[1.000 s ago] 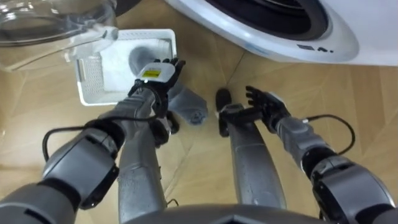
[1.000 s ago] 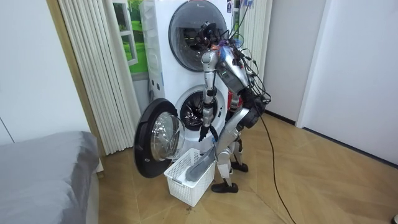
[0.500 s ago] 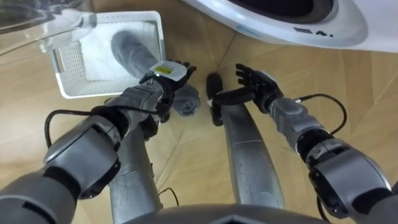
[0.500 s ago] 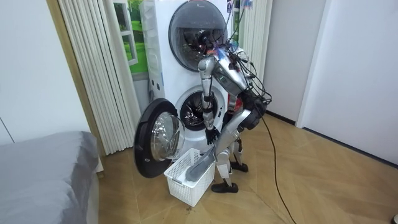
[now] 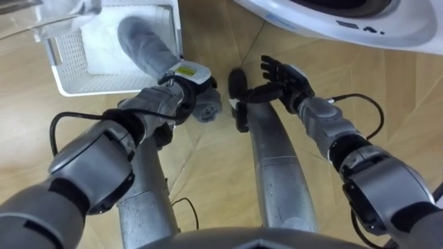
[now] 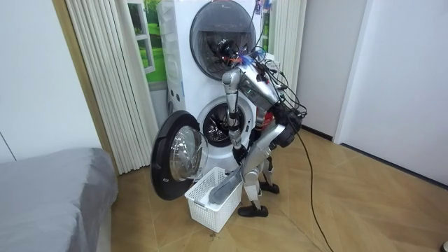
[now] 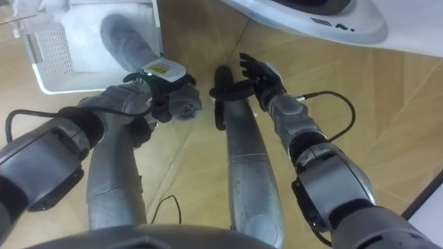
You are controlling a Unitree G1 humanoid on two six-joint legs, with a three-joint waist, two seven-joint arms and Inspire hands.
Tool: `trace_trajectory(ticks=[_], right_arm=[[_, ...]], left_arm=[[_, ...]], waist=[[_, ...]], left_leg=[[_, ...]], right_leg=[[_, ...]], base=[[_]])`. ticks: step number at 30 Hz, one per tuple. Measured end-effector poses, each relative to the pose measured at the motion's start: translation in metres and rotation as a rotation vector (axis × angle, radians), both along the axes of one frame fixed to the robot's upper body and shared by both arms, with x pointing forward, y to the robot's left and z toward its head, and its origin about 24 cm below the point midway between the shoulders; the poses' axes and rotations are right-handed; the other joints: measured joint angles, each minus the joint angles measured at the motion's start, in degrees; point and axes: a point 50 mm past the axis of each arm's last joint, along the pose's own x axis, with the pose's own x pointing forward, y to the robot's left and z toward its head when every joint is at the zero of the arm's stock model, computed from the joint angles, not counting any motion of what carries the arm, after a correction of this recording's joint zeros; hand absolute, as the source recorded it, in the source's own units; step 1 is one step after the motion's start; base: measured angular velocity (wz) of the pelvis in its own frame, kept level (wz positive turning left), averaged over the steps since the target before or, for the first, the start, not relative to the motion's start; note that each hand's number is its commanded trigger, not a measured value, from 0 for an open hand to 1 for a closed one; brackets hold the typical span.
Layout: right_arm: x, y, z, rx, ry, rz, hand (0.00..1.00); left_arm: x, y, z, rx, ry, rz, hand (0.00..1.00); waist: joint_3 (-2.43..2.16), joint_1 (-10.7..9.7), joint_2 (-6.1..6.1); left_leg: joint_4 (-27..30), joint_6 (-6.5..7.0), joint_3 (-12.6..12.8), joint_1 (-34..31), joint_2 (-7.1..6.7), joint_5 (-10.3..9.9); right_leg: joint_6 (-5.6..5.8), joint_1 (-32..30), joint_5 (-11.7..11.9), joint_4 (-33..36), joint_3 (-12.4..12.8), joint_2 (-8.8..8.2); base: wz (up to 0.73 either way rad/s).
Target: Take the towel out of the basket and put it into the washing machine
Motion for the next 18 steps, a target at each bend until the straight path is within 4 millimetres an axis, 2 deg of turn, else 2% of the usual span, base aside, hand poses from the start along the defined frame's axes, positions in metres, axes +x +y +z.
trace_trajectory(ticks=[6,12,18], right_arm=[[0.000,-0.001,0.000,-0.015,-0.008,-0.009,0.00],[0.000,0.002,0.000,-0.021,-0.011,-0.013,0.00],[-0.007,0.000,-0.008,0.002,0.031,-0.048,0.00]], left_arm=[[0.001,0.002,0.001,0.018,0.009,0.006,1.00],[-0.002,0.002,-0.003,0.057,0.025,-0.019,1.00],[-0.009,0.004,-0.010,0.048,0.062,-0.004,1.00]], waist=[[-0.05,-0.3,-0.24],[-0.02,-1.4,-0.93],[-0.02,-1.4,-1.19]], left_leg=[[0.1,0.01,0.0,0.0,0.01,0.0],[0.3,-0.02,0.0,0.1,0.04,0.0],[0.0,-0.01,-0.1,3.1,-0.14,0.0]], right_leg=[[0.00,0.0,0.0,-0.2,-0.1,0.02],[0.00,0.2,0.0,-0.2,0.0,0.09],[0.00,3.1,0.0,-0.3,-0.1,-0.02]], base=[[0.00],[0.00],[0.00]])
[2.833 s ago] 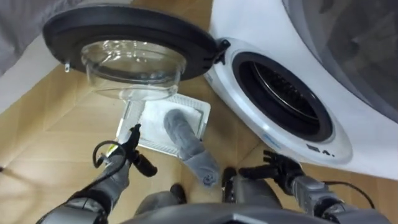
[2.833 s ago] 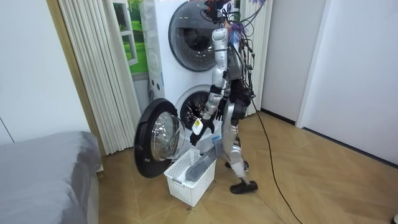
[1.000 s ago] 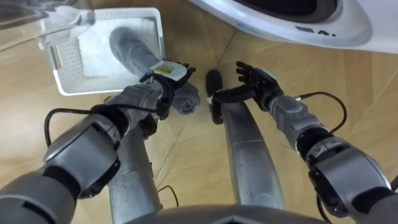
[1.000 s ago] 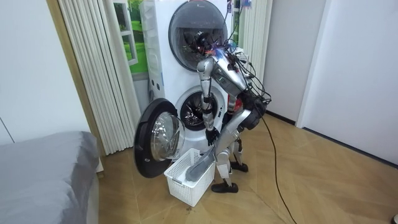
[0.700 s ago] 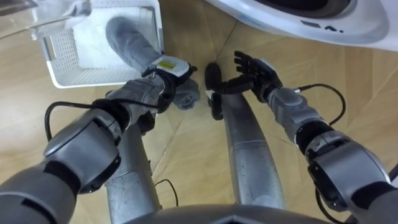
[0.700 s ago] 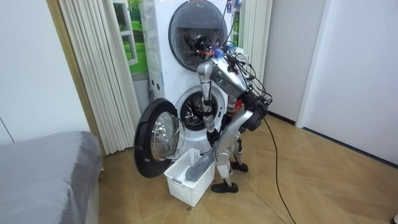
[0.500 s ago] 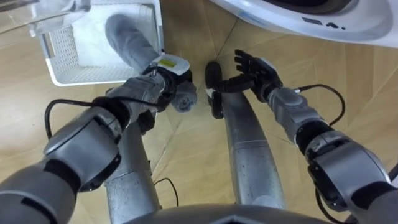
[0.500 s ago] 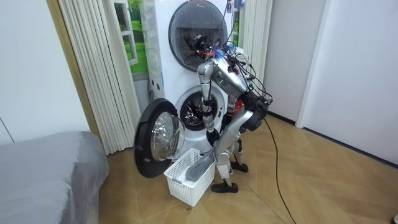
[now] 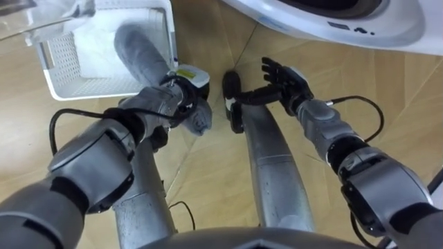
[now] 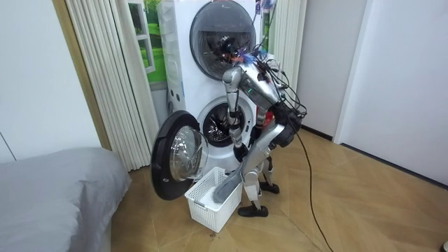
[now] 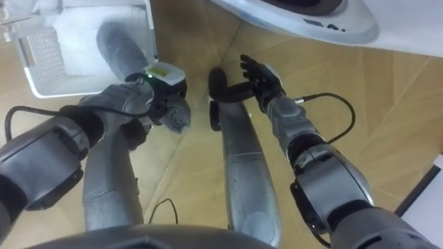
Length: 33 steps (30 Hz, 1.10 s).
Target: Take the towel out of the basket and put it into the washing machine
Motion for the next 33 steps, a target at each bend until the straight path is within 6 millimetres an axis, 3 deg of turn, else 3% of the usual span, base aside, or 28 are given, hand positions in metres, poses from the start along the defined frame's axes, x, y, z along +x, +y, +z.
trace_trajectory(ticks=[6,9,11,16,22,28,33], right_arm=[[-0.018,-0.008,-0.016,0.021,0.061,-0.063,0.00],[-0.030,-0.014,-0.026,0.008,0.106,-0.083,0.00],[-0.037,-0.021,-0.030,0.005,0.121,-0.109,0.00],[-0.039,-0.035,-0.030,-0.010,0.109,-0.156,0.00],[-0.040,-0.037,-0.029,-0.054,0.084,-0.119,0.00],[-0.039,-0.038,-0.027,-0.073,0.074,-0.111,0.00],[-0.039,-0.031,-0.027,-0.113,0.055,-0.050,0.00]], left_arm=[[-0.009,0.012,-0.008,-0.113,0.007,0.102,1.00],[-0.011,0.022,-0.009,-0.204,-0.028,0.185,1.00],[-0.009,0.028,-0.004,-0.286,-0.096,0.239,1.00],[0.002,0.036,0.018,-0.428,-0.304,0.301,1.00],[0.012,0.026,0.037,-0.621,-0.455,0.402,1.00],[0.016,0.013,0.052,-0.938,-0.442,0.565,1.00],[0.008,0.006,0.042,-1.154,-0.227,0.710,1.00]], waist=[[-0.01,0.5,0.02],[0.01,1.9,0.05],[0.04,3.6,0.08],[-0.03,5.5,0.52],[-0.06,6.5,1.19],[-0.29,8.4,1.56],[-0.45,9.5,1.41]], left_leg=[[-0.6,-0.28,-0.8,5.8,0.28,-0.2],[-1.5,-0.56,-0.8,10.2,0.02,-0.4],[-2.3,-0.85,-0.8,13.0,-0.06,-0.6],[-3.1,-0.95,-0.9,15.9,-0.16,-0.5],[-6.4,-1.08,-0.9,22.1,-0.98,-0.3],[-7.1,-1.31,-0.8,23.8,-1.18,-0.3],[-7.1,-1.43,-1.4,24.6,-1.43,-0.4]], right_leg=[[0.00,6.8,0.0,-1.9,-1.1,0.28],[0.01,11.4,0.0,-3.1,-1.2,0.45],[-0.06,14.1,-0.1,-3.7,-1.5,0.37],[-0.03,17.0,0.0,-4.6,-1.8,0.29],[0.28,23.5,0.3,-7.9,-2.3,-0.28],[0.26,25.2,0.2,-8.4,-3.5,-0.89],[0.15,26.5,0.2,-8.7,-4.9,-1.44]], base=[[-0.01],[-0.02],[-0.04],[0.00],[0.05],[0.03],[0.04]])
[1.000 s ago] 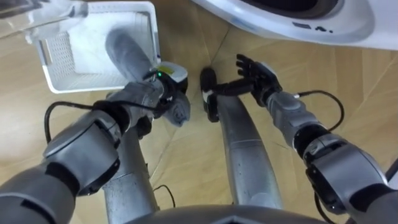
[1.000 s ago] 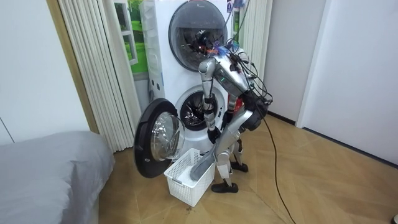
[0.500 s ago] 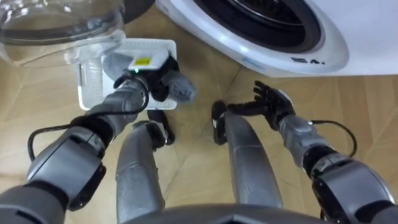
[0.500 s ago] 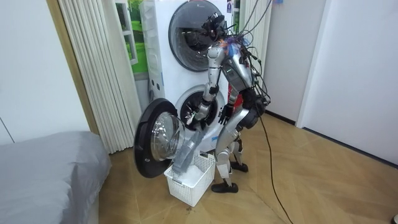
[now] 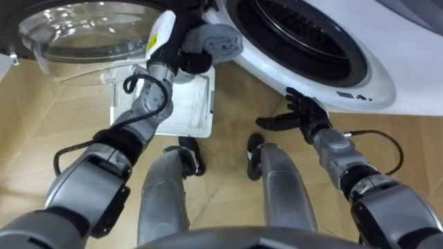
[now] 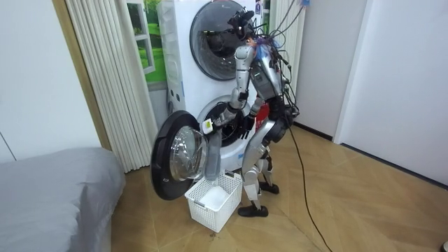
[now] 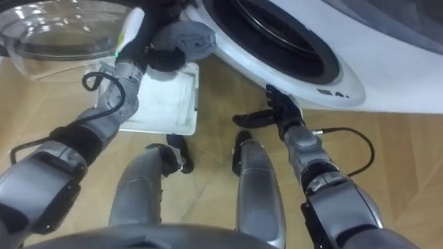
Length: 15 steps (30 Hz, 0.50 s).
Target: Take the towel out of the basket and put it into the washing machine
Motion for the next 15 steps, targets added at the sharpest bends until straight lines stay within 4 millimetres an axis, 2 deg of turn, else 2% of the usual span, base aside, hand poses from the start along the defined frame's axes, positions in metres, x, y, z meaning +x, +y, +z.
trace_trajectory(ticks=[3,4,5,8,11,15], right_arm=[[0.002,0.003,0.001,-0.029,-0.001,0.046,0.00],[0.001,0.005,0.001,-0.032,-0.001,0.058,0.00],[0.001,0.007,0.000,-0.044,0.003,0.073,0.00],[0.000,0.009,-0.001,-0.048,0.010,0.081,0.00],[-0.001,0.010,-0.002,-0.046,0.012,0.086,0.00],[0.001,0.015,0.000,-0.032,0.005,0.086,0.00]], left_arm=[[-0.010,-0.005,-0.013,-0.152,0.120,-0.051,1.00],[-0.016,-0.005,-0.020,-0.223,0.175,-0.066,1.00],[-0.023,-0.005,-0.028,-0.296,0.230,-0.077,1.00],[-0.037,-0.005,-0.042,-0.467,0.348,-0.090,1.00],[-0.044,-0.007,-0.046,-0.596,0.404,-0.126,1.00],[-0.047,-0.016,-0.044,-0.727,0.453,-0.201,1.00]], waist=[[-0.29,0.4,-0.19],[-0.61,0.3,-0.47],[-1.42,0.2,-0.52],[-2.32,-0.1,-0.67],[-2.66,0.2,-0.59],[-2.66,0.6,-0.58]], left_leg=[[-0.6,0.16,0.1,1.1,-0.55,0.1],[-1.1,0.27,0.2,1.6,-0.67,0.2],[-1.3,0.25,0.2,1.9,-0.57,0.3],[-2.5,0.08,-0.2,3.6,-0.59,1.1],[-3.8,-0.03,-0.6,4.7,-0.49,1.7],[-4.1,-0.01,-0.8,4.6,-0.57,1.9]], right_leg=[[0.02,0.8,-0.2,-0.1,0.1,-0.45],[0.06,1.2,-0.2,-0.1,0.2,-0.58],[0.12,1.7,-0.1,-0.6,-0.1,-0.53],[0.18,4.1,0.5,-2.7,-1.0,-0.28],[-0.02,5.8,1.4,-4.8,-1.9,0.02],[-0.01,5.8,1.6,-4.9,-1.9,0.04]], base=[[0.00],[0.00],[0.00],[0.07],[0.04],[0.00]])
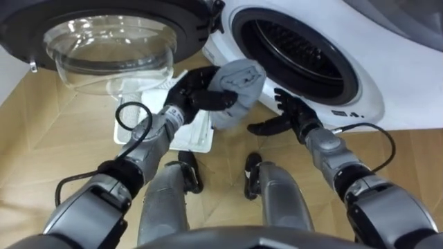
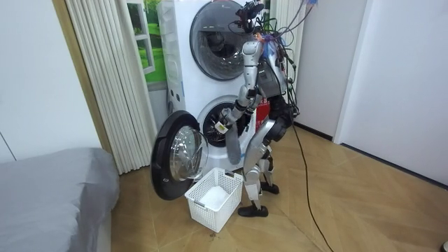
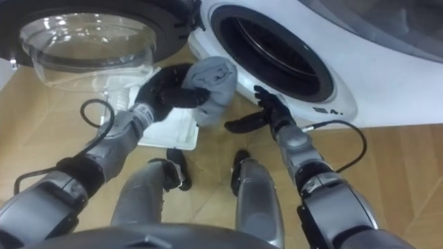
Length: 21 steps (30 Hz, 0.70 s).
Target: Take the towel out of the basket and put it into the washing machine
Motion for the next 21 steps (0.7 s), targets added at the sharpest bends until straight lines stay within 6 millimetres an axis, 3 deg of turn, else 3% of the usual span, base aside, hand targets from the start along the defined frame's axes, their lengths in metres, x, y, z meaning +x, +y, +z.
trace_trajectory(ticks=[4,13,14,21], right_arm=[[0.001,0.001,0.001,0.002,0.002,0.001,0.00],[-0.006,-0.001,-0.004,0.009,0.031,0.009,0.00],[-0.006,0.000,-0.005,0.011,0.033,0.010,1.00],[-0.008,0.004,-0.006,0.005,0.037,0.029,1.00]], left_arm=[[-0.003,-0.012,0.002,-0.103,0.024,-0.067,1.00],[-0.001,-0.016,0.008,-0.251,0.054,-0.046,1.00],[0.000,-0.018,0.010,-0.275,0.055,-0.042,1.00],[0.001,-0.022,0.013,-0.394,0.078,0.008,1.00]], waist=[[0.00,0.9,0.01],[-0.01,1.4,0.74],[-0.05,1.4,0.88],[-0.06,1.1,0.93]], left_leg=[[0.0,-0.01,0.0,0.0,-0.02,0.0],[0.1,-0.07,-0.3,-0.2,0.06,0.0],[0.1,-0.07,-0.3,-0.2,0.04,0.0],[-0.1,-0.15,-0.4,-0.2,0.03,0.0]], right_leg=[[-0.01,-0.1,0.0,0.0,0.1,0.03],[-0.09,0.0,0.0,-0.2,-0.4,0.12],[-0.09,0.0,0.0,-0.2,-0.4,0.09],[-0.16,0.0,-0.1,-0.2,-0.3,0.27]], base=[[0.00],[0.00],[0.00],[0.00]])
